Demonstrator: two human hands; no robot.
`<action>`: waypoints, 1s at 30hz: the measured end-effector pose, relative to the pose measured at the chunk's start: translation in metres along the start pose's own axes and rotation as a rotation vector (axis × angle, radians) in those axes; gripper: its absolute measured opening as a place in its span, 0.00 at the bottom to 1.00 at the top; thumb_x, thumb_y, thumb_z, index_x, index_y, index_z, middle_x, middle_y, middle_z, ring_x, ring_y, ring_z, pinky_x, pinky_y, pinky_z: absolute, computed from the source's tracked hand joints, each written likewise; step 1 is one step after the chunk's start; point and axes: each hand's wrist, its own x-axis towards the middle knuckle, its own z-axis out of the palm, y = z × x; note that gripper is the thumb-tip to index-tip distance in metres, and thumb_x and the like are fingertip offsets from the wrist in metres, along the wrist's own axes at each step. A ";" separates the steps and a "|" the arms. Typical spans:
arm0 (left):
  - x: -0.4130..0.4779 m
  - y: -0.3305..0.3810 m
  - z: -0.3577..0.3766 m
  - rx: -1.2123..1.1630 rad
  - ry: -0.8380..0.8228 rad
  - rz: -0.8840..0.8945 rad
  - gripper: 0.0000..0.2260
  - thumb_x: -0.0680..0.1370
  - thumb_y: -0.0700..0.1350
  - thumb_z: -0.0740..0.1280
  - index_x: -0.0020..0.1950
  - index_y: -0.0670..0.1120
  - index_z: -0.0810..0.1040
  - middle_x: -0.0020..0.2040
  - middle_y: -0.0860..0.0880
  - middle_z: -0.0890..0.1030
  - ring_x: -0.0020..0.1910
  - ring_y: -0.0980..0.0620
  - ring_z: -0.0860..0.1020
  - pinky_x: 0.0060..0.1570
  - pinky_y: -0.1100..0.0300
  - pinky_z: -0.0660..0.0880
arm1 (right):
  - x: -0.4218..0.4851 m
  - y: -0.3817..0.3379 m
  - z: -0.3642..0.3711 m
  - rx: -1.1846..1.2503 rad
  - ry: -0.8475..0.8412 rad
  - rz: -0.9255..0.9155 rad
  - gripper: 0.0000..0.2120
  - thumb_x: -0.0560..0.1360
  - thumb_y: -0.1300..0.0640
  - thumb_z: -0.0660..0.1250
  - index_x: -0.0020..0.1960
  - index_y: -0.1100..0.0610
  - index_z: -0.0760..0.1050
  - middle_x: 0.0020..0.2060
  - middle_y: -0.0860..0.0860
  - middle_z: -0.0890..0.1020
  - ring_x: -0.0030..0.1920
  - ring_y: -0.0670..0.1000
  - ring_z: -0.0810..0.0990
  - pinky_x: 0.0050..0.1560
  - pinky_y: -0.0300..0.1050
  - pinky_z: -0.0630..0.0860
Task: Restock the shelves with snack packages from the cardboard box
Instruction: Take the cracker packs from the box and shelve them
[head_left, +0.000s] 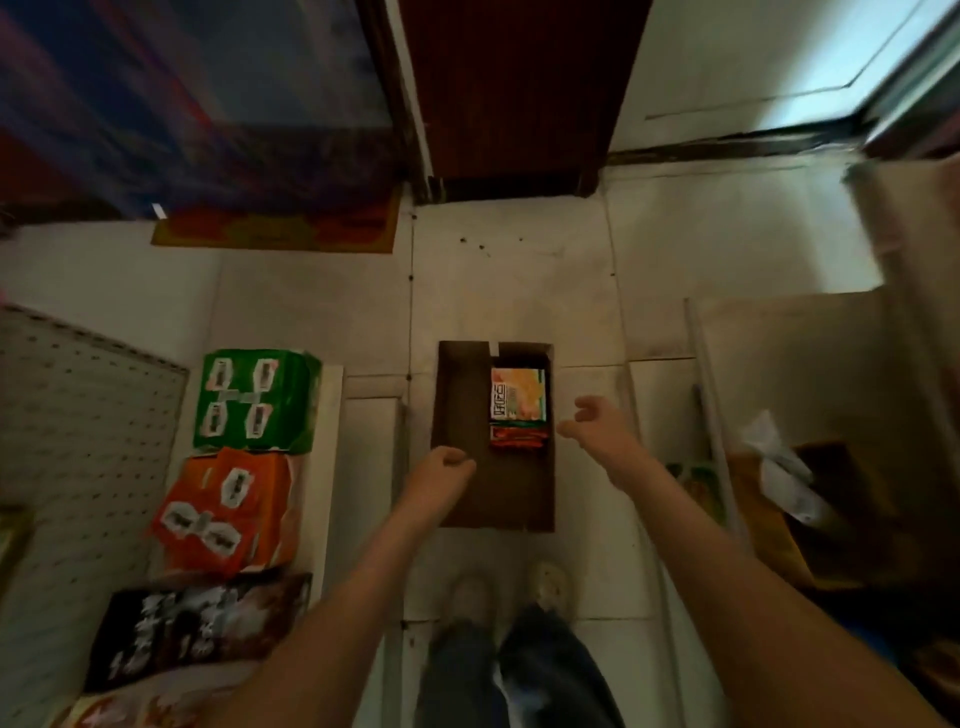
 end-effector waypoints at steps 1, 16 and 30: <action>0.016 0.000 0.004 -0.062 -0.013 -0.036 0.15 0.78 0.47 0.63 0.64 0.45 0.73 0.55 0.44 0.79 0.55 0.45 0.78 0.58 0.51 0.75 | 0.014 0.006 0.006 0.029 -0.023 0.024 0.26 0.74 0.62 0.68 0.70 0.62 0.63 0.62 0.56 0.73 0.54 0.50 0.74 0.51 0.40 0.72; 0.306 -0.035 0.130 -0.345 -0.028 -0.246 0.31 0.79 0.47 0.65 0.77 0.47 0.53 0.73 0.45 0.65 0.70 0.45 0.66 0.65 0.52 0.65 | 0.292 0.126 0.124 -0.047 0.080 -0.014 0.26 0.67 0.57 0.72 0.63 0.57 0.70 0.57 0.54 0.76 0.57 0.53 0.77 0.56 0.54 0.78; 0.352 -0.051 0.128 -0.383 0.098 -0.262 0.16 0.81 0.57 0.55 0.53 0.47 0.75 0.45 0.50 0.77 0.44 0.52 0.75 0.48 0.56 0.70 | 0.315 0.131 0.145 -0.077 0.111 0.132 0.35 0.73 0.54 0.69 0.74 0.56 0.56 0.68 0.57 0.61 0.70 0.58 0.61 0.67 0.53 0.64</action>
